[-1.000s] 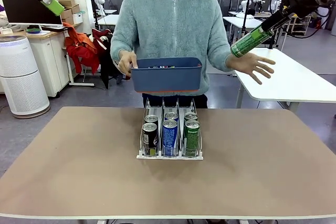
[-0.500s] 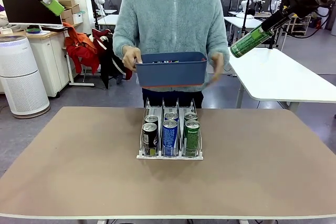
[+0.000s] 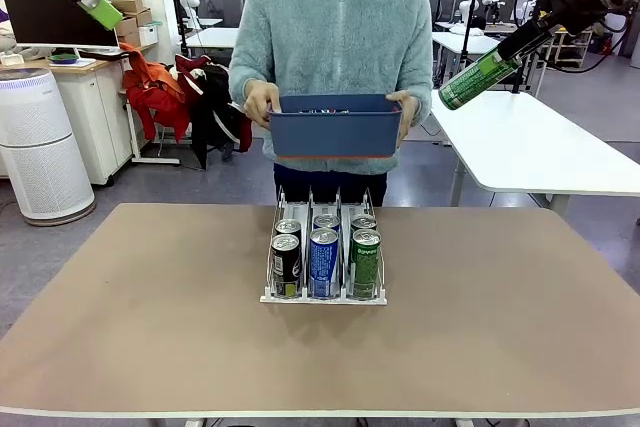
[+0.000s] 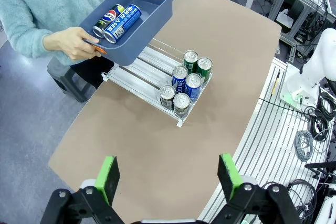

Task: Fill the beverage cans into the dispenser.
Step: Place the picked Sprite in the line of the Automatic Can Dispenser with the same cans.

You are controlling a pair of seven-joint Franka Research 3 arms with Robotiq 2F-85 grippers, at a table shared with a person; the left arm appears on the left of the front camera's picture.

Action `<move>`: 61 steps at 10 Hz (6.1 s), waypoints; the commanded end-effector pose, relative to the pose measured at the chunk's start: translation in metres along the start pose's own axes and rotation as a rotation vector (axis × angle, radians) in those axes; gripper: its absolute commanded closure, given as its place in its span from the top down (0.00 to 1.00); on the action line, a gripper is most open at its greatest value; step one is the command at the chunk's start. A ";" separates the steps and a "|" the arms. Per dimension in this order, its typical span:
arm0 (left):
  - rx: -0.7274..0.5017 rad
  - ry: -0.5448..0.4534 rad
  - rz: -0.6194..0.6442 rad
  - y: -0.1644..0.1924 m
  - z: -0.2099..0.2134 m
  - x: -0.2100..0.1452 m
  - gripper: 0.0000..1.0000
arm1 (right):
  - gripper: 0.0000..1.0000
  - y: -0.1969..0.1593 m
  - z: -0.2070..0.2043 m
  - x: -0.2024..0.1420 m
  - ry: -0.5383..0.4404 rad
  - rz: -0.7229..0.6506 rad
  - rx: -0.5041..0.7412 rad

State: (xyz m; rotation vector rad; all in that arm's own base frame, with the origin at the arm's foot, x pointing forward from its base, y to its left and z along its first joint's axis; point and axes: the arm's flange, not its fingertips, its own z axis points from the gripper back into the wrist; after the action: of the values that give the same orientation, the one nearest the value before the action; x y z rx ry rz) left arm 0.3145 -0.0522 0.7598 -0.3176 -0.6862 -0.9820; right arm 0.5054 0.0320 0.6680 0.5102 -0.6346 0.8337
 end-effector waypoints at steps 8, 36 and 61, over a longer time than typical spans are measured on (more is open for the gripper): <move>0.004 0.009 -0.002 0.000 0.000 -0.001 1.00 | 0.58 0.025 0.000 -0.011 -0.003 -0.074 -0.091; 0.004 0.009 -0.002 0.000 0.000 -0.001 1.00 | 0.58 0.136 -0.078 -0.124 0.131 -0.456 -0.194; 0.004 0.009 -0.002 0.000 0.000 -0.001 1.00 | 0.58 0.210 -0.265 -0.162 0.259 -0.480 -0.212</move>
State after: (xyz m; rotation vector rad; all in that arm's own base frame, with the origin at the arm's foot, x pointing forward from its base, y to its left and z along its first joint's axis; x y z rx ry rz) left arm 0.3144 -0.0523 0.7599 -0.3173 -0.6863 -0.9821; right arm 0.3345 0.2315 0.4013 0.3165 -0.2982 0.3676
